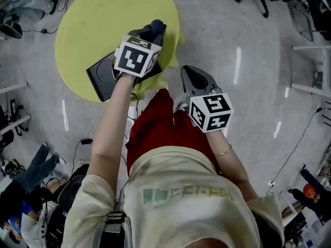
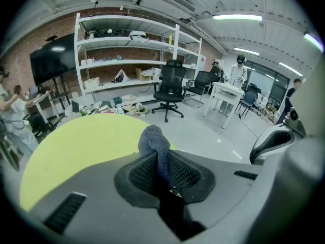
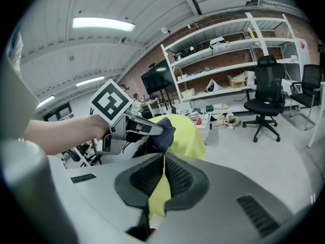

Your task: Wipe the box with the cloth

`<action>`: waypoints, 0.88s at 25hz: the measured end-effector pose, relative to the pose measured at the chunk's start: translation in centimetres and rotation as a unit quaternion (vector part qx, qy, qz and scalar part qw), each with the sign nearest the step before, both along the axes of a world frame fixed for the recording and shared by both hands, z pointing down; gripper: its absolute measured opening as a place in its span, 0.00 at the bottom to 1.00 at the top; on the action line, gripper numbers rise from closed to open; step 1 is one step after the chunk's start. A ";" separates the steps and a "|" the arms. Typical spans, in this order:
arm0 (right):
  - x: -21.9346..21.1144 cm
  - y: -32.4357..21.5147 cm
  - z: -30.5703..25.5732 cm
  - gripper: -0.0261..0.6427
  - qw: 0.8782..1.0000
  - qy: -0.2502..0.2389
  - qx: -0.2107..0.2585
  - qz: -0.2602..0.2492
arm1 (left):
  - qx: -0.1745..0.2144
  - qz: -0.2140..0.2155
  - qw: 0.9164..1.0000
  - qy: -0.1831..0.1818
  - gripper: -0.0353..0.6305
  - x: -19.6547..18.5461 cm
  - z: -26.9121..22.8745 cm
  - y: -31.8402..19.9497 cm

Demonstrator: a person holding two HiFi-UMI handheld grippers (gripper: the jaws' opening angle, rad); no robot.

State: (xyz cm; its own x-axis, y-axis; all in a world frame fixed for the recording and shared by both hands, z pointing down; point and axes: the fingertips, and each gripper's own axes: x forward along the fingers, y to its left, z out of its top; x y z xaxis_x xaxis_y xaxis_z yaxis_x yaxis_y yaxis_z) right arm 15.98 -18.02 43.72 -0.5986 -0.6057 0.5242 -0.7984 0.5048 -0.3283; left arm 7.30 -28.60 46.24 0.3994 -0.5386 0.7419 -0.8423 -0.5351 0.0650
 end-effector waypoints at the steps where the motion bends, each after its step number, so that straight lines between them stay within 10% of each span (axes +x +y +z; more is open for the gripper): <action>1: 0.4 0.4 0.1 0.10 1.000 0.000 0.000 -0.001 | -0.001 -0.001 1.000 0.000 0.15 0.3 0.1 0.5; 22: 6.2 8.4 0.2 0.10 0.999 0.011 0.003 -0.036 | -0.004 -0.038 0.999 0.024 0.15 6.7 0.5 10.6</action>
